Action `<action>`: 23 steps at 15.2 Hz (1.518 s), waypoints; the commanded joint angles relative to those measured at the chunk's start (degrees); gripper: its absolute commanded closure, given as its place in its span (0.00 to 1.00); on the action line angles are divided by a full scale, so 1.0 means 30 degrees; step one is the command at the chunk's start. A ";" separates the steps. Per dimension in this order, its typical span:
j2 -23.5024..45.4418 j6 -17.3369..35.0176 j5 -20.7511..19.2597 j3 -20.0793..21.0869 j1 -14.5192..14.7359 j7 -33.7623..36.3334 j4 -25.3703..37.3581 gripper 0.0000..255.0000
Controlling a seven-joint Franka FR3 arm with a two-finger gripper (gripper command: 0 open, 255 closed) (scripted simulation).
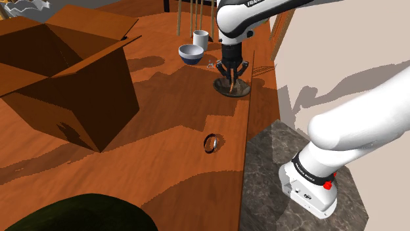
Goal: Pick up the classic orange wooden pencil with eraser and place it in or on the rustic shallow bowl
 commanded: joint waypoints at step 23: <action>0.0083 -0.1509 -0.0016 0.0073 0.0022 0.0126 0.1590 0.00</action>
